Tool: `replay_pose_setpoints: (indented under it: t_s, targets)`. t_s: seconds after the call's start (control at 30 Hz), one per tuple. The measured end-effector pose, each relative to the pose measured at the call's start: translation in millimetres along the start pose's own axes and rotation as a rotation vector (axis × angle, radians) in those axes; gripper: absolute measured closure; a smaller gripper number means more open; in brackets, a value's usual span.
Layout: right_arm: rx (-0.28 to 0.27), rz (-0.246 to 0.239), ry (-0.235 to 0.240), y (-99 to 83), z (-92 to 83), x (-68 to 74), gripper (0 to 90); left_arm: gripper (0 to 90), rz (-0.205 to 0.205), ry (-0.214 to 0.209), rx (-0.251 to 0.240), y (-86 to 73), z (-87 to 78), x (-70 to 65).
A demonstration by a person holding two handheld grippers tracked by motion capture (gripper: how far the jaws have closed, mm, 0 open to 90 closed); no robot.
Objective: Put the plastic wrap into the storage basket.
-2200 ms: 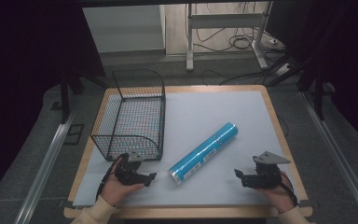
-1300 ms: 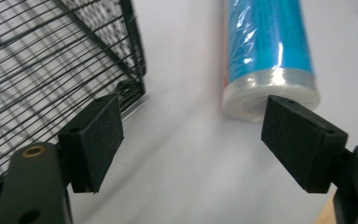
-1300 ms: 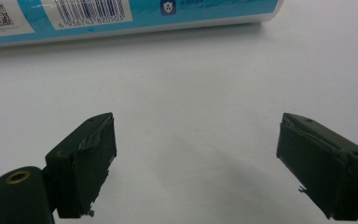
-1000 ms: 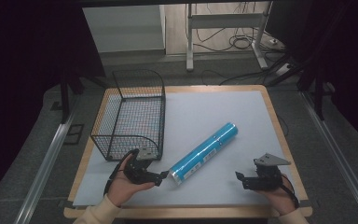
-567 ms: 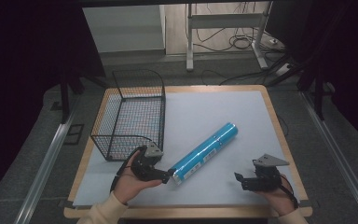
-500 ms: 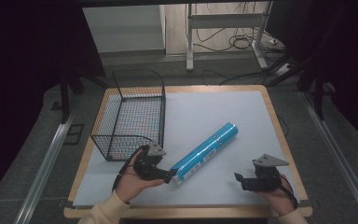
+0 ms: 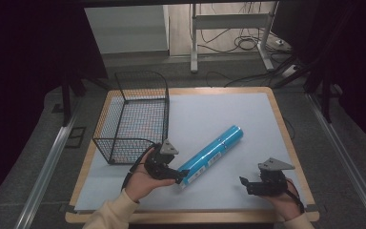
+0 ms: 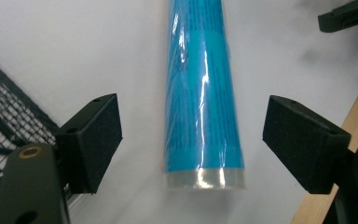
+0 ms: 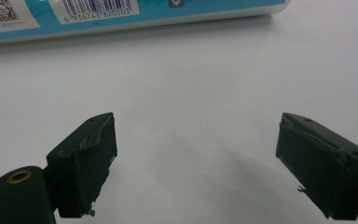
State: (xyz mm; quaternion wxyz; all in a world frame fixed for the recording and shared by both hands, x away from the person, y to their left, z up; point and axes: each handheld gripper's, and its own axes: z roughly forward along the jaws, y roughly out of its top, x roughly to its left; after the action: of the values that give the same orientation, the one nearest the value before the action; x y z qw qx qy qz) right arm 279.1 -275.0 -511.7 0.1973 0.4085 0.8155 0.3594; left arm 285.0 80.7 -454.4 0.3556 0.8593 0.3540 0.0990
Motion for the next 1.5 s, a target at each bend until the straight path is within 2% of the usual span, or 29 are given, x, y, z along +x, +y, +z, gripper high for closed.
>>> replay_pose_setpoints:
  t_s: [0.2,0.53,0.87,1.5]
  targets:
    - [0.000,-0.005,-0.004,-0.1,-0.6,-0.4,12.8,18.6,0.011,-0.002,0.011,7.4,2.7,-1.5]
    - [-0.018,-0.013,-0.006,1.1,-3.8,0.0,13.0,18.4,0.003,-0.005,0.034,18.0,11.5,-2.7]
    - [-0.023,-0.021,-0.005,1.4,-5.0,0.8,13.3,18.1,0.031,0.003,0.060,37.4,18.9,-6.8]
    - [-0.015,-0.027,-0.007,0.8,-5.3,0.2,13.4,17.5,0.051,0.014,0.099,56.6,33.5,-8.4]
